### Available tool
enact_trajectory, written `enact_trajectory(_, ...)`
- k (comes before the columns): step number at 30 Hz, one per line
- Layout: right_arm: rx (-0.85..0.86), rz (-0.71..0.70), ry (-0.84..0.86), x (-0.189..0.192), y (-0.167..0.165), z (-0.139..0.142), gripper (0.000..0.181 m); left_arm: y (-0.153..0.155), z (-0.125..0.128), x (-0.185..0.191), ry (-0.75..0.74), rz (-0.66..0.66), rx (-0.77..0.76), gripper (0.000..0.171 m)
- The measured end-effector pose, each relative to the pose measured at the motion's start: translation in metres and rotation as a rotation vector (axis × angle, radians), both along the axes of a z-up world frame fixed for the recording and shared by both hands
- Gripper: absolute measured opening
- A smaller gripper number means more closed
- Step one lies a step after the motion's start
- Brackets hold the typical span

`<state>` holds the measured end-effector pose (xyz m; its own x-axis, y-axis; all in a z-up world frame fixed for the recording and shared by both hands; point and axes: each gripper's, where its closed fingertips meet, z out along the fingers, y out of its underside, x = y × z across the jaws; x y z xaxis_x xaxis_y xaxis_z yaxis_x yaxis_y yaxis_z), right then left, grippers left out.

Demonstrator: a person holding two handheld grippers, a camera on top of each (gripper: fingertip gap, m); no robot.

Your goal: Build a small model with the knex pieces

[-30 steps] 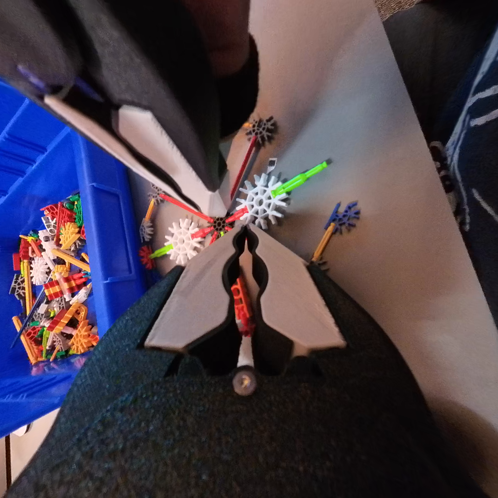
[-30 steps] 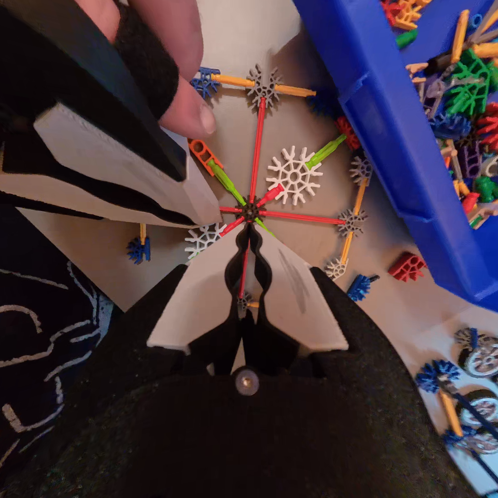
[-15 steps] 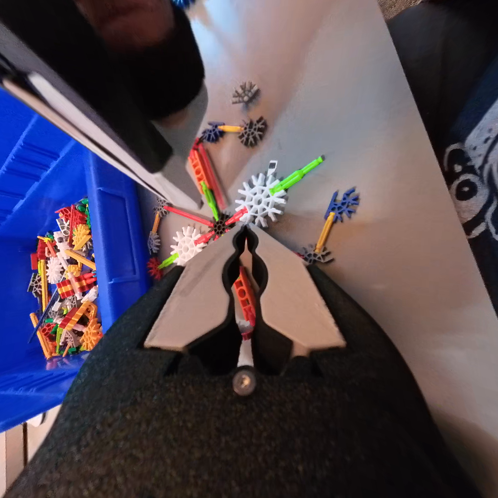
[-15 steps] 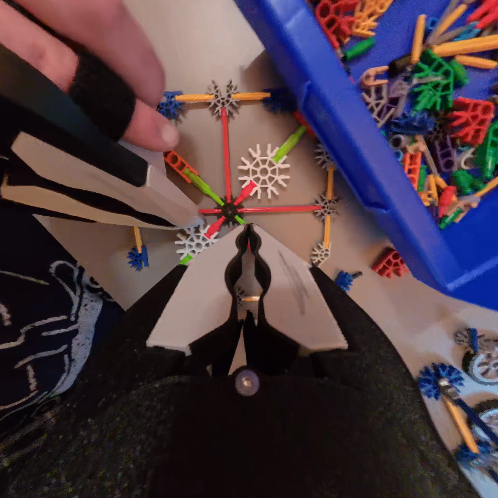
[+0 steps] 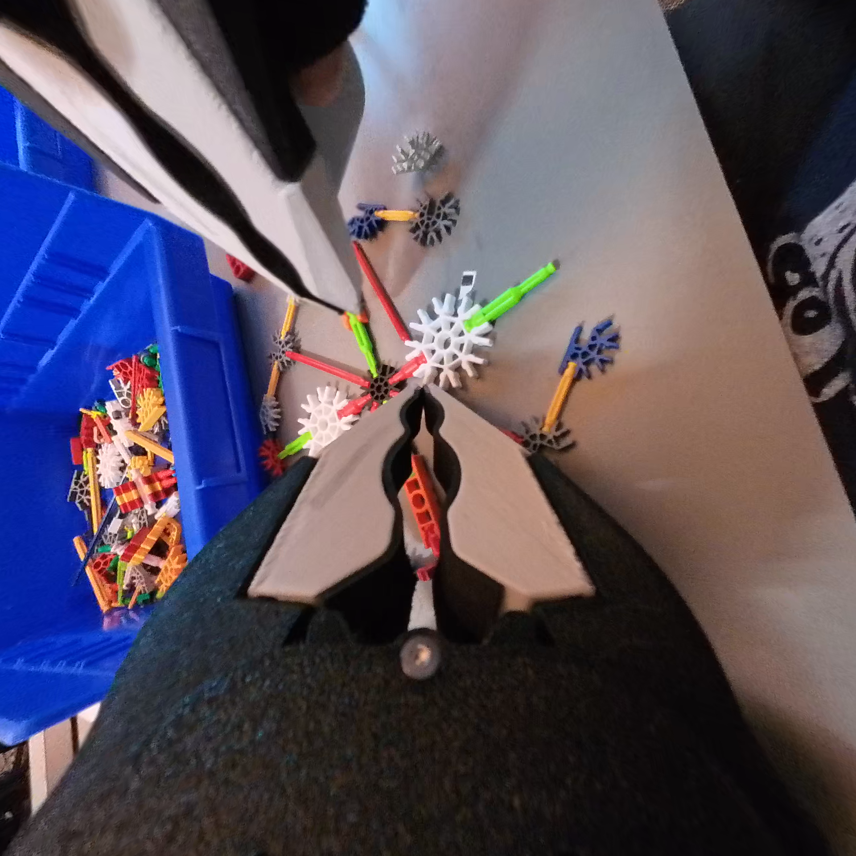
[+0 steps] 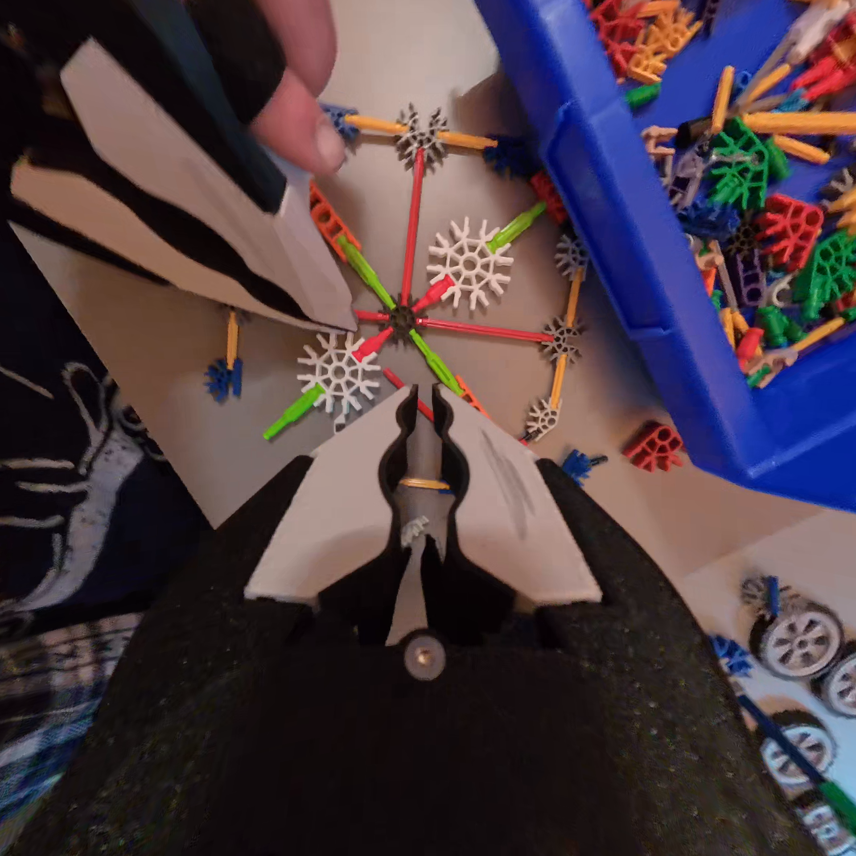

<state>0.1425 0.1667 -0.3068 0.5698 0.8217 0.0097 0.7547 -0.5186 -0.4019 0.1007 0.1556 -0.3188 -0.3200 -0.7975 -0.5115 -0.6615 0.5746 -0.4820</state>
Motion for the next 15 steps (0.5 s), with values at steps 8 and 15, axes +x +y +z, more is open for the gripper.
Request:
enact_trajectory(8, 0.034, 0.171, -0.055, -0.005, -0.005, -0.019, 0.003, 0.0, 0.007, -0.005, 0.015, 0.004, -0.04, 0.004)
enact_trajectory(15, -0.004, 0.043, 0.087, -0.013, -0.006, -0.005, 0.0, 0.014, 0.018, -0.005, 0.002, 0.016, -0.109, 0.009)
